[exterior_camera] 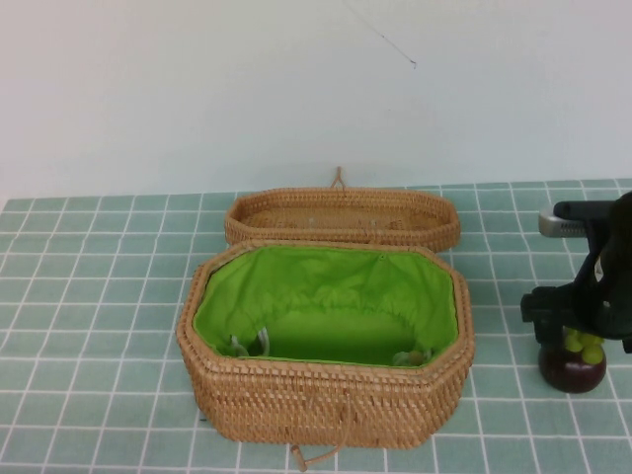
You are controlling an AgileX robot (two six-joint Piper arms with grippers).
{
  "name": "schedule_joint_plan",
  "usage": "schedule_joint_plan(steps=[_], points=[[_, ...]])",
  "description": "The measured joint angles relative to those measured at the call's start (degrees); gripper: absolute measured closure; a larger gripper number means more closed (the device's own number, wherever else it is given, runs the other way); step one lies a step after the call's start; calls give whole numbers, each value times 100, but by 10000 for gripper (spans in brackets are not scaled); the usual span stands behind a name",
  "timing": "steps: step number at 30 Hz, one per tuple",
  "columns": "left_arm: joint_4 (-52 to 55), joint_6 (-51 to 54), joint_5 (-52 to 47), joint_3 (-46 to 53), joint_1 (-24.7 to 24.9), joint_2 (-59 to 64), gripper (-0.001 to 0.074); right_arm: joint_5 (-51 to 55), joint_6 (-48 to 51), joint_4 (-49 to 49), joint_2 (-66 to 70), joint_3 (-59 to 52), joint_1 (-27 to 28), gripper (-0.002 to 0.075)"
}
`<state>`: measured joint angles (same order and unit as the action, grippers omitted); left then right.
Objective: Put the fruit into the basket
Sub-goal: Pick up the mangosteen on the table
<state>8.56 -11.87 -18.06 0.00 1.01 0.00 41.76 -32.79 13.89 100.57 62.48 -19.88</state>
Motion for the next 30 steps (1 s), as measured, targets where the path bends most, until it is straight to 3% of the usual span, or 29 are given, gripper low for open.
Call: schedule_joint_plan(steps=[17,23,30], points=[[0,0,0,0,0,0,722,-323,413,-267,673,0,44,36],[0,0,0,0,0,0,734,-279,393,-255,675,114,44,190],[0,0,0,0,0,0,736,365,444,-402,607,434,33,201]])
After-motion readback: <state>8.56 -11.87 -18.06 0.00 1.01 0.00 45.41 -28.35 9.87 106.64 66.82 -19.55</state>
